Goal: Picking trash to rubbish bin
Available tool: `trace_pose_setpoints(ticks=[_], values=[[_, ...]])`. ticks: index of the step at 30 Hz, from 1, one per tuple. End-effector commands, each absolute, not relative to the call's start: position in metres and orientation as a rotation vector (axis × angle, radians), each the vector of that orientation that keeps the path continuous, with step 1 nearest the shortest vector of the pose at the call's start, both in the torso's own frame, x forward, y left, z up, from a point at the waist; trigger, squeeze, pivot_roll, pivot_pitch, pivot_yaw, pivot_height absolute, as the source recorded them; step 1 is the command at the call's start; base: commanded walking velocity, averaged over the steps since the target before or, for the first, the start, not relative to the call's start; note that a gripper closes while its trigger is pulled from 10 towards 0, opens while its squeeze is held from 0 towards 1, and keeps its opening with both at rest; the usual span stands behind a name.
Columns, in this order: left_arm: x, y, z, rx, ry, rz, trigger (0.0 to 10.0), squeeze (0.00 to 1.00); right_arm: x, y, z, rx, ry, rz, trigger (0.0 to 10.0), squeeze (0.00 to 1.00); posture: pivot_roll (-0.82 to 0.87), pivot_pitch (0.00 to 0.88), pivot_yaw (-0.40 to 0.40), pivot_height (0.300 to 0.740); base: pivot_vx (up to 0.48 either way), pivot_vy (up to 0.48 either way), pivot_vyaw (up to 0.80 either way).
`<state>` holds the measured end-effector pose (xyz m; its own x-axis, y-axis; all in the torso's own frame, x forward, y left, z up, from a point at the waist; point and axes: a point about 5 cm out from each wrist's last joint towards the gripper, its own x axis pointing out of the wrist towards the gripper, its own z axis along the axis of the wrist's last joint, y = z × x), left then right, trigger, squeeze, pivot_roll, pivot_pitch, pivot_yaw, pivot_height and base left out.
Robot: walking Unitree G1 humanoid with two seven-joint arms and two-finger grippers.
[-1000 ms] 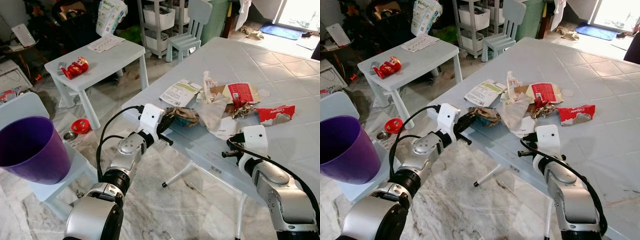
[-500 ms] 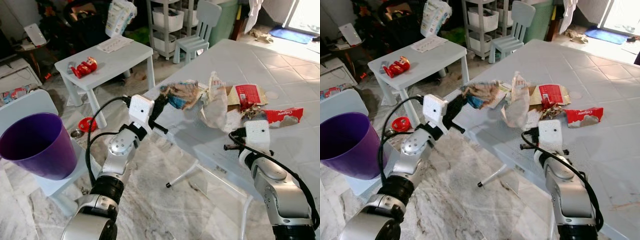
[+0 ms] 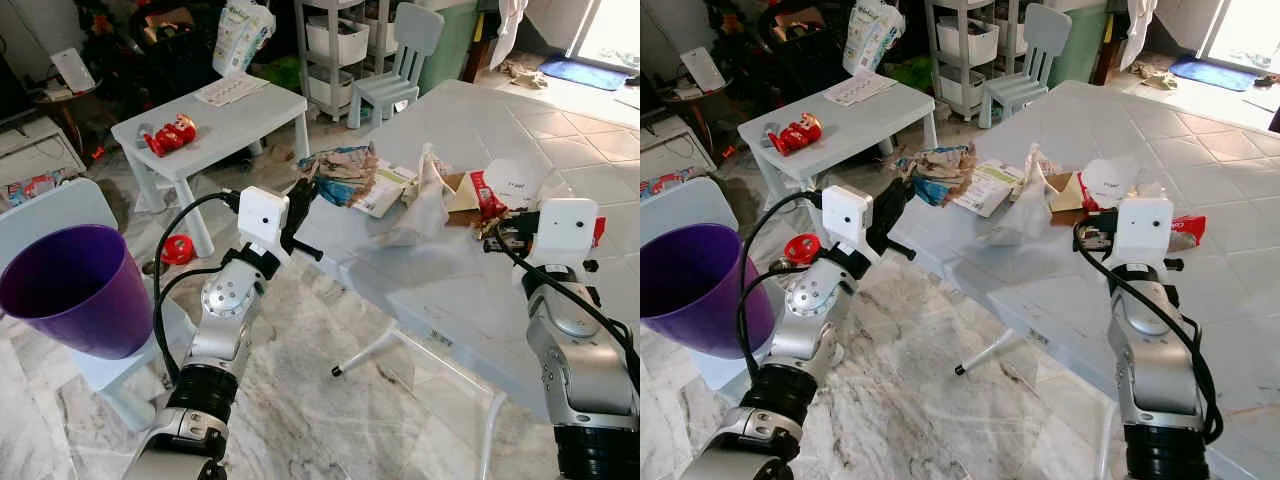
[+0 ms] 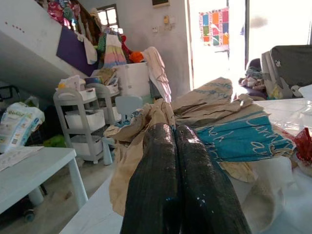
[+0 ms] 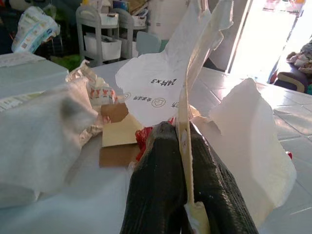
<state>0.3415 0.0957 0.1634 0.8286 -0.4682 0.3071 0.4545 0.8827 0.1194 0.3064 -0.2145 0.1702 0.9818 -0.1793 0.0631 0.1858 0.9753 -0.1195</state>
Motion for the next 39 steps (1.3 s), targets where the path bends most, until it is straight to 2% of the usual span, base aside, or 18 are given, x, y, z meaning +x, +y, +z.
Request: trace_pose_setpoints(ticks=[1, 6, 9, 14, 33, 39], values=[[0.341, 0.097, 0.166, 0.051, -0.343, -0.479, 0.0, 0.00, 0.307, -0.215, 0.180, -0.118, -0.096, -0.189, 0.0, 0.00, -0.10, 0.000, 0.031, 0.740, 0.000, 0.000, 0.00], [0.334, 0.106, 0.169, 0.057, -0.344, -0.408, 0.0, 0.00, 0.307, -0.202, 0.185, -0.088, -0.140, -0.118, 0.0, 0.00, -0.10, 0.000, 0.029, 0.740, 0.000, 0.000, 0.00], [0.330, 0.115, 0.168, 0.053, -0.336, -0.362, 0.0, 0.00, 0.308, -0.194, 0.182, -0.090, -0.138, -0.097, 0.0, 0.00, -0.09, 0.000, 0.025, 0.740, 0.000, 0.000, 0.80], [0.328, 0.115, 0.167, 0.044, -0.317, -0.346, 0.0, 0.00, 0.311, -0.185, 0.181, -0.096, -0.150, -0.063, 0.0, 0.00, -0.08, 0.000, 0.016, 0.740, 0.000, 0.000, 0.80], [0.329, 0.108, 0.172, 0.017, -0.287, -0.317, 0.0, 0.00, 0.311, -0.182, 0.184, -0.108, -0.168, -0.041, 0.0, 0.00, -0.09, 0.000, 0.015, 0.740, 0.000, 0.000, 0.80], [0.331, 0.110, 0.171, -0.055, -0.255, -0.290, 0.0, 0.00, 0.314, -0.181, 0.186, -0.107, -0.175, -0.032, 0.0, 0.00, -0.09, 0.000, 0.010, 0.740, 0.000, 0.000, 0.80]])
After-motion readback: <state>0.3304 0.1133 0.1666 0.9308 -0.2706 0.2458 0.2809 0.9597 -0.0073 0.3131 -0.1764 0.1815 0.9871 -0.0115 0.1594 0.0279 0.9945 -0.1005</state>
